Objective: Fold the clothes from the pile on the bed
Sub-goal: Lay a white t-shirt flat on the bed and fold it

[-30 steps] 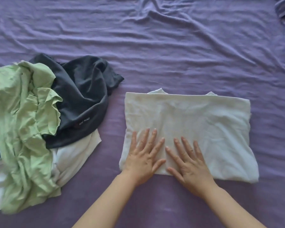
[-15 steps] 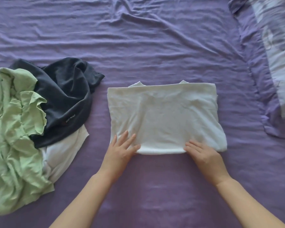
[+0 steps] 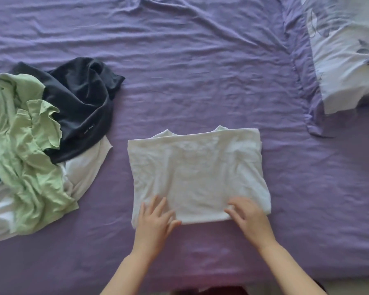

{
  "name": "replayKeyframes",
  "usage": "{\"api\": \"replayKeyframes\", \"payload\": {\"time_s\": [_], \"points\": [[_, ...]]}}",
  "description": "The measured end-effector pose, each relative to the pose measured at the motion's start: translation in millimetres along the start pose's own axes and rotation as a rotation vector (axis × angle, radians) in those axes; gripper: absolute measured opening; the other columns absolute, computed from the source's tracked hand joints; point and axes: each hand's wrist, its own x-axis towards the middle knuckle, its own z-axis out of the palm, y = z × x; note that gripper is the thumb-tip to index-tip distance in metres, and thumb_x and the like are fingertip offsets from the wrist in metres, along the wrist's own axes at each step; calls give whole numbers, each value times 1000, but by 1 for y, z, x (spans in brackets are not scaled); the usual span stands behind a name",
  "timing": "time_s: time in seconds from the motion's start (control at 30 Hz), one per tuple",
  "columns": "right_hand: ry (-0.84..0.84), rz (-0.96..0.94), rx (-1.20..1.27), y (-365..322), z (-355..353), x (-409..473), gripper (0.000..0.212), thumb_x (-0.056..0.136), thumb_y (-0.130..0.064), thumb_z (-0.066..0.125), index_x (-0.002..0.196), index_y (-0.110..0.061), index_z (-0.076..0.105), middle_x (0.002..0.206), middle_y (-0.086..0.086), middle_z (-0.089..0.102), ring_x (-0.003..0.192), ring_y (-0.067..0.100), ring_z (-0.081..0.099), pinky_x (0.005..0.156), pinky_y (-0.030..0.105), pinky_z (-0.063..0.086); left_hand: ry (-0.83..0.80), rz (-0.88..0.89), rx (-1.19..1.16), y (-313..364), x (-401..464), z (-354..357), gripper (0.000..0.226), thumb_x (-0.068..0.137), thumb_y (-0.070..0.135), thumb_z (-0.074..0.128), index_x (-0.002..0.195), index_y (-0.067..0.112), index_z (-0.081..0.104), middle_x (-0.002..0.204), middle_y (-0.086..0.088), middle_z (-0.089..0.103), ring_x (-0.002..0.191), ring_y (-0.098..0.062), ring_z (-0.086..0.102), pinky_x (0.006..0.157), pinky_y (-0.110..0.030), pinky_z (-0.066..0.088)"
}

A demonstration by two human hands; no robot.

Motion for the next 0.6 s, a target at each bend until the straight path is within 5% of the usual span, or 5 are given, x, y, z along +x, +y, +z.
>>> {"api": "replayKeyframes", "payload": {"time_s": [0.13, 0.3, 0.4, 0.47, 0.6], "points": [[226, 82, -111, 10, -18, 46, 36, 71, -10, 79, 105, -6, 68, 115, 12, 65, 115, 38, 52, 97, 45, 40, 12, 118, -82, 56, 43, 4, 40, 48, 35, 92, 82, 19, 77, 108, -16, 70, 102, -40, 65, 76, -57, 54], [-20, 291, -156, 42, -43, 92, 87, 80, -36, 70, 148, -17, 20, 154, 14, 20, 139, 32, 20, 112, 38, 18, 69, 222, -26, 134, 91, 13, 46, 59, 47, 84, 101, 33, 72, 125, -5, 63, 118, -28, 58, 89, -53, 49], [45, 282, -38, 56, -54, 110, 91, 77, -27, 74, 148, -12, 19, 145, 13, 34, 129, 32, 37, 109, 38, 27, 3, 175, 65, 153, 113, 31, 59, 86, 48, 56, 141, 36, 39, 156, -5, 21, 144, -31, 10, 110, -63, 13], [49, 318, 113, 59, -59, 121, 86, 77, -17, 74, 146, -9, 23, 136, 15, 40, 117, 34, 48, 103, 42, 38, -125, 171, 76, 152, 123, 46, 66, 96, 47, 36, 150, 34, 1, 155, -4, -20, 134, -30, -32, 103, -62, -23], [19, 320, 216, 58, -68, 136, 54, 77, -21, 73, 126, -15, 49, 105, 1, 62, 88, 21, 60, 79, 29, 45, -188, 149, 89, 155, 123, 49, 66, 97, 51, 28, 149, 32, -8, 150, -3, -31, 133, -31, -37, 97, -57, -33]]}}
